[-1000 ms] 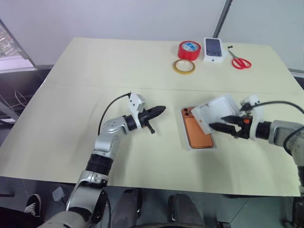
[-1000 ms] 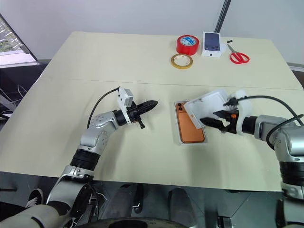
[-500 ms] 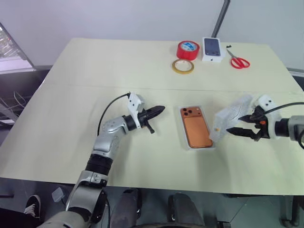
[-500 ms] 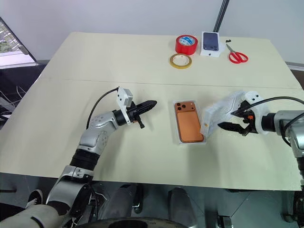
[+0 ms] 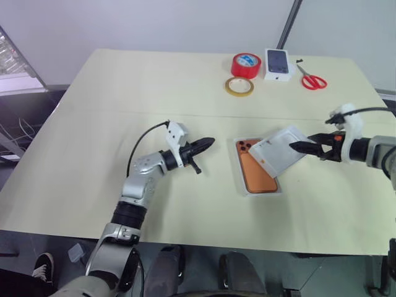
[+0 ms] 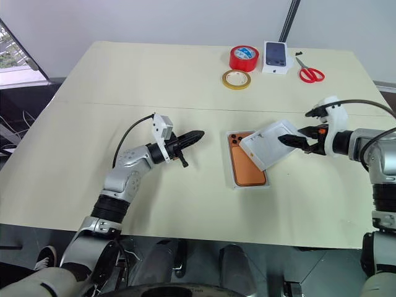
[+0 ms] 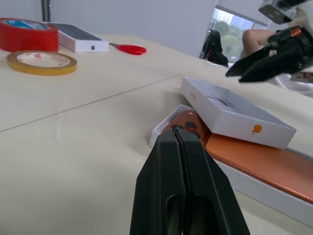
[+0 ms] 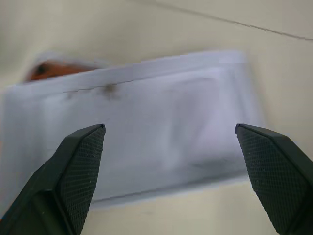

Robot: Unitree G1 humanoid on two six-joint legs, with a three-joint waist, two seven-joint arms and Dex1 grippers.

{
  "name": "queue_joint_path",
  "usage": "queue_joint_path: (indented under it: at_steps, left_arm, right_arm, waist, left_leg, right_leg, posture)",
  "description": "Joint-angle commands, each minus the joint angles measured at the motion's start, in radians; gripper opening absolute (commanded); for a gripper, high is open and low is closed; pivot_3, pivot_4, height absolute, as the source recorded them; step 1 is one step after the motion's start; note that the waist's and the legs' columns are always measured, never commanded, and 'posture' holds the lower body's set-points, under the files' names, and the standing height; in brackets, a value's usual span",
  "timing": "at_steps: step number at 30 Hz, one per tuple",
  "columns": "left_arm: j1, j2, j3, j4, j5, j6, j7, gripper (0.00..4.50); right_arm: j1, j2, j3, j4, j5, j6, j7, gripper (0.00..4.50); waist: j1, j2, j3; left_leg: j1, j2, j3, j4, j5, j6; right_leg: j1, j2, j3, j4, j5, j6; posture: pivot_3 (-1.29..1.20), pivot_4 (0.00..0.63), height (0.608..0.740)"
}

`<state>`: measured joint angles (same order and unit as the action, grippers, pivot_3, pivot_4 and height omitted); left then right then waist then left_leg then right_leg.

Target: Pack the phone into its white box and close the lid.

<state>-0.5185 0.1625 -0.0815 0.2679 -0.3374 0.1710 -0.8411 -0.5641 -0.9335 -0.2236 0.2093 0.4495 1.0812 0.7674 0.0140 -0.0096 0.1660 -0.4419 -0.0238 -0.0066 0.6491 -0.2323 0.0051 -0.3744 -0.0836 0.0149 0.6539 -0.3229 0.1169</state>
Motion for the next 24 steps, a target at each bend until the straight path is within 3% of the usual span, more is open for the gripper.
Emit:
queue_joint_path:
  at_steps: [1, 3, 7, 10, 13, 20, 23, 24]
  left_arm:
    - [0.004, 0.024, 0.012, -0.077, -0.018, -0.005, -0.024, 0.0]
    - [0.008, 0.039, 0.011, -0.096, -0.028, -0.003, -0.044, 0.0]
    - [0.004, 0.087, 0.01, -0.121, -0.045, -0.008, -0.113, 0.0]
    - [-0.018, 0.122, 0.009, -0.105, -0.066, -0.008, -0.193, 0.0]
    - [-0.046, 0.155, 0.0, -0.075, -0.066, -0.019, -0.264, 0.0]
    - [-0.064, 0.191, -0.007, -0.061, -0.059, -0.039, -0.357, 0.0]
    - [-0.061, 0.189, -0.005, -0.055, -0.052, -0.053, -0.362, 0.0]
    - [-0.059, 0.187, -0.004, -0.052, -0.05, -0.057, -0.359, 0.0]
  right_arm:
    - [0.02, 0.041, -0.155, -0.131, 0.038, 0.21, -0.14, 4.44]
    - [0.077, 0.051, -0.18, -0.245, 0.041, 0.256, -0.172, 4.44]
    - [0.074, 0.215, -0.348, -0.41, 0.022, 0.504, -0.318, 4.44]
    - [0.076, 0.394, -0.445, -0.485, 0.074, 0.533, -0.437, 4.44]
    - [0.103, 0.507, -0.458, -0.551, 0.05, 0.533, -0.555, 4.44]
    - [0.088, 0.566, -0.453, -0.566, 0.034, 0.533, -0.652, 4.44]
    - [0.082, 0.564, -0.441, -0.553, 0.048, 0.533, -0.654, 3.62]
    - [0.084, 0.561, -0.434, -0.552, 0.049, 0.533, -0.654, 3.13]
  waist:
    - [0.0, 0.0, 0.0]
    - [-0.001, 0.001, 0.0]
    - [-0.007, 0.003, -0.002]
    - [-0.006, 0.004, -0.002]
    - [-0.004, 0.005, -0.002]
    - [-0.006, 0.005, -0.002]
    - [-0.01, 0.005, -0.002]
    - [-0.011, 0.005, -0.002]
  left_leg:
    - [0.0, 0.0, 0.0, 0.0, 0.0, 0.0]
    - [0.0, 0.0, 0.0, -0.001, 0.0, 0.0]
    - [0.0, 0.0, 0.0, -0.001, 0.0, 0.0]
    - [0.001, 0.0, 0.0, -0.001, 0.0, 0.0]
    - [0.0, 0.0, 0.0, -0.001, 0.001, -0.001]
    - [0.0, -0.001, 0.001, -0.001, 0.001, -0.001]
    - [0.0, -0.001, 0.001, -0.001, 0.001, -0.001]
    - [0.0, -0.001, 0.001, -0.001, 0.001, -0.001]
  right_leg:
    - [0.0, 0.0, 0.0, 0.0, 0.0, 0.0]
    - [0.0, 0.0, 0.0, 0.0, 0.0, 0.0]
    - [0.0, 0.0, 0.001, 0.001, 0.0, 0.0]
    - [0.0, 0.001, 0.001, 0.001, 0.0, 0.0]
    - [-0.002, 0.001, 0.001, 0.003, 0.0, 0.0]
    - [-0.003, 0.002, 0.001, 0.004, 0.0, 0.0]
    - [-0.003, 0.002, 0.001, 0.006, 0.0, 0.0]
    - [-0.004, 0.002, 0.001, 0.007, 0.0, 0.0]
  posture:
    - [0.0, 0.15, 0.74]
    - [0.0, 0.15, 0.74]
    - [0.0, 0.15, 0.74]
    - [0.0, 0.15, 0.74]
    - [0.0, 0.15, 0.74]
    - [0.0, 0.15, 0.74]
    - [0.0, 0.15, 0.74]
    - [0.0, 0.15, 0.74]
